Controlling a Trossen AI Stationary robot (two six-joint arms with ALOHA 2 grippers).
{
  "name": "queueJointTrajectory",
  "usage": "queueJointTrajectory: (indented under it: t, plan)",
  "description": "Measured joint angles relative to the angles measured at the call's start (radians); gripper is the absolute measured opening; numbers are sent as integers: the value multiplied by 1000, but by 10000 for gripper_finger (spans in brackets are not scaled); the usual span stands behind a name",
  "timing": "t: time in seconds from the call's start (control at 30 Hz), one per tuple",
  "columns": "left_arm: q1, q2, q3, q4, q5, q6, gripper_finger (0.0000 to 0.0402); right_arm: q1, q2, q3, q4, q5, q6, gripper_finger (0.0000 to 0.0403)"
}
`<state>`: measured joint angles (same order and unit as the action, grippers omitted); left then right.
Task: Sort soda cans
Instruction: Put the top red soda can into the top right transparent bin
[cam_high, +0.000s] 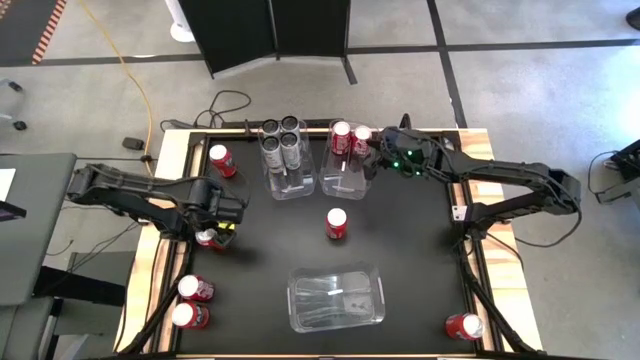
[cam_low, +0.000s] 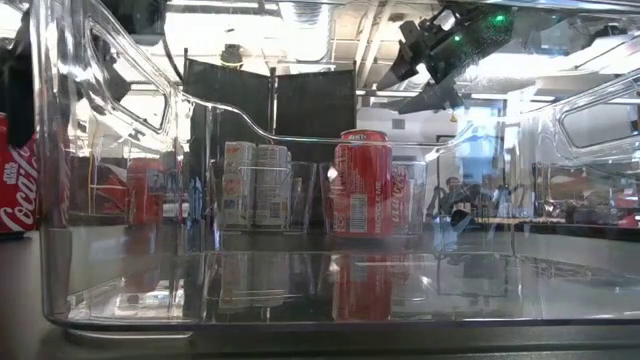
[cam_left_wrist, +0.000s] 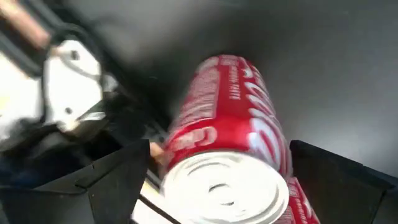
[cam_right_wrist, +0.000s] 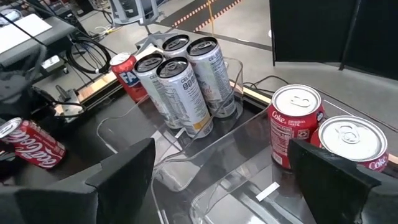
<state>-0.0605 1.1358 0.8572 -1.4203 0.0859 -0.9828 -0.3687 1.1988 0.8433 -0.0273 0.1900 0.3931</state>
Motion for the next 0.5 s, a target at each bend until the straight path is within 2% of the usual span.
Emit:
queueJointTrajectory:
  t: [0.1, 0.27, 0.5]
  plan:
    - [0, 0, -44, 81, 47, 17, 377, 0, 0, 0, 0, 0, 0, 379]
    - [0, 0, -60, 152, 60, 2, 365, 0, 0, 0, -6, 0, 1, 379]
    - [0, 3, -60, 294, 39, 55, 289, -21, 0, 0, -4, 3, 18, 379]
